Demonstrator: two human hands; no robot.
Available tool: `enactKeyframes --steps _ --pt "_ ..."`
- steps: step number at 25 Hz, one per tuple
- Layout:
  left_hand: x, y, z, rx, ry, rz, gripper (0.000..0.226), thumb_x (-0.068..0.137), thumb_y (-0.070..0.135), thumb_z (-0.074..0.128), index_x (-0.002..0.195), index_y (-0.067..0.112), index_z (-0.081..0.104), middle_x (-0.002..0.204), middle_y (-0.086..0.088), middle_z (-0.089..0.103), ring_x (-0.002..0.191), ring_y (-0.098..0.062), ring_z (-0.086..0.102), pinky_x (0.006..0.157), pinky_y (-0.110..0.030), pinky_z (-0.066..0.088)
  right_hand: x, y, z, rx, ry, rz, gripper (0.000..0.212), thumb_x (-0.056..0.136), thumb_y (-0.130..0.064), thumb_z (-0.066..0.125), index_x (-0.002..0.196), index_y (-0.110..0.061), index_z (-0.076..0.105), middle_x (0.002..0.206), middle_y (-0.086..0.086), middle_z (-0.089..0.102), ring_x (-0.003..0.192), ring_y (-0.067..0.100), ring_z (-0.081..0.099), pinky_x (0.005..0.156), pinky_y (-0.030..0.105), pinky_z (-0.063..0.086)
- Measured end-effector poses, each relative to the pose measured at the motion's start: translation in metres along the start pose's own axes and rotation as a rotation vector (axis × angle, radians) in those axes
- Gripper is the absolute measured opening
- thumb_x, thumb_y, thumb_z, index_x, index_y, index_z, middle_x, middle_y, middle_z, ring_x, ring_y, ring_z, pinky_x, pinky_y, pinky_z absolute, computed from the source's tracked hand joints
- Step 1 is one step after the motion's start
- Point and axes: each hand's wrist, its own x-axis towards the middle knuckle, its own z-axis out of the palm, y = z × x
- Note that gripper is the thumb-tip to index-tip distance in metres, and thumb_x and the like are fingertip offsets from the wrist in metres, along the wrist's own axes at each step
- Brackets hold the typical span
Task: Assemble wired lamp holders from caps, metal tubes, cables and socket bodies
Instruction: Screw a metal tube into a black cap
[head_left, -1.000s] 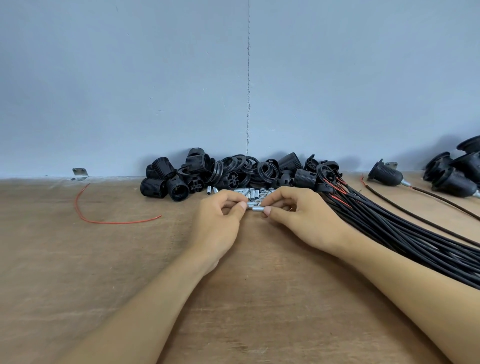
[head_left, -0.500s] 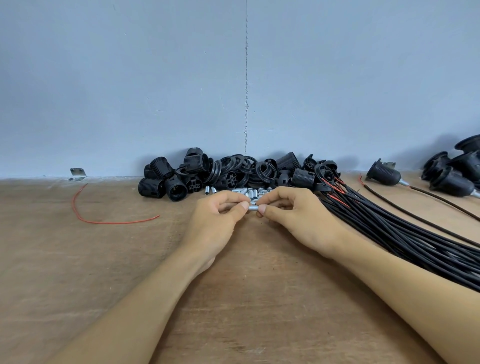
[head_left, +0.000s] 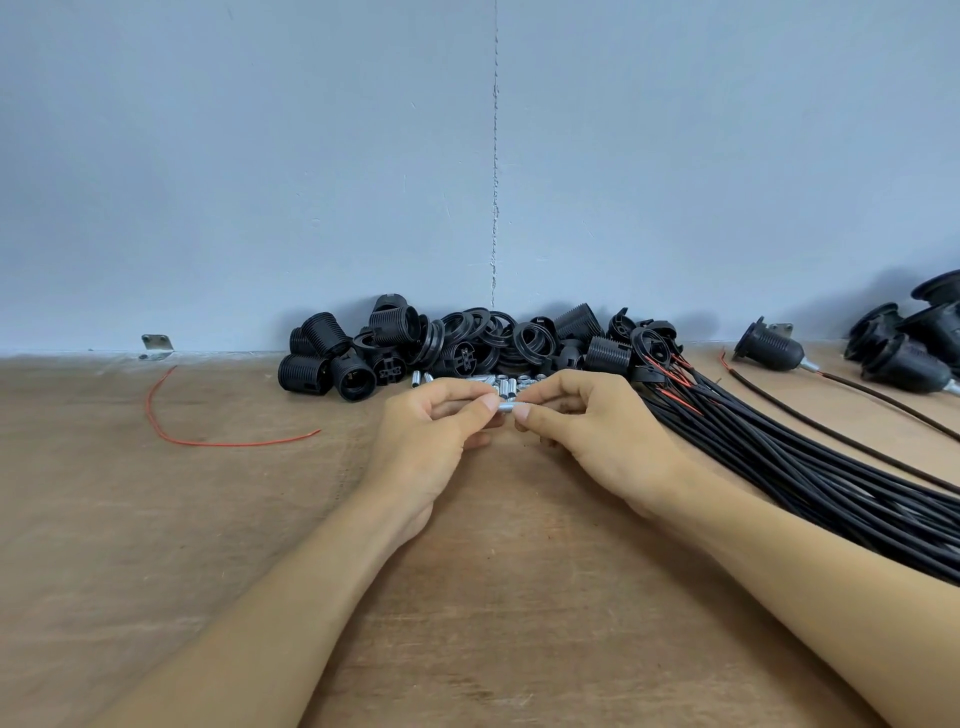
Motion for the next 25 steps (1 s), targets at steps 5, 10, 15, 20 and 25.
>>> enactKeyframes --steps 5,10,15,20,25 --pt "-0.0006 0.0009 -0.0010 0.026 -0.028 0.009 0.009 0.089 0.007 0.075 0.093 0.014 0.078 0.090 -0.005 0.080 0.091 -0.016 0.077 0.076 -0.025 0.062 -0.0003 -0.0001 -0.0020 0.036 -0.057 0.016 0.013 0.094 -0.028 0.070 0.092 -0.015 0.072 0.075 0.000 0.075 0.055 0.003 0.055 0.056 0.019 0.046" --pt "-0.0016 0.0030 -0.0005 -0.022 -0.025 -0.007 0.009 0.088 0.009 0.076 0.096 0.012 0.078 0.089 -0.007 0.080 0.087 -0.020 0.078 0.069 -0.022 0.060 -0.0013 -0.0027 -0.0018 -0.010 -0.026 -0.025 0.008 0.093 -0.025 0.071 0.092 -0.017 0.072 0.077 0.000 0.076 0.056 0.002 0.057 0.060 0.019 0.045" --pt "-0.0027 0.0035 0.0032 -0.004 -0.034 0.002 0.014 0.093 0.020 0.072 0.105 0.015 0.077 0.089 -0.007 0.080 0.084 -0.021 0.078 0.070 -0.025 0.062 -0.0031 -0.0051 0.0020 0.057 0.055 -0.095 0.005 0.088 -0.015 0.076 0.091 -0.017 0.073 0.078 -0.001 0.072 0.066 0.009 0.065 0.070 0.032 0.057" --pt "-0.0043 0.0025 0.0021 0.059 -0.061 0.006 0.009 0.096 0.021 0.070 0.098 0.021 0.078 0.087 -0.005 0.080 0.082 -0.020 0.078 0.070 -0.025 0.060 -0.0013 -0.0034 -0.0012 0.054 0.043 -0.097 0.007 0.088 -0.014 0.076 0.094 -0.016 0.073 0.079 0.001 0.073 0.068 0.011 0.065 0.072 0.034 0.057" --pt "-0.0078 0.0034 0.0015 0.147 -0.109 0.040 0.014 0.092 0.014 0.073 0.105 0.017 0.073 0.088 -0.002 0.080 0.080 -0.019 0.077 0.067 -0.025 0.057 0.0014 -0.0004 -0.0073 0.111 -0.039 -0.040 0.005 0.090 -0.014 0.073 0.095 -0.014 0.073 0.076 0.003 0.074 0.062 0.009 0.060 0.061 0.024 0.051"
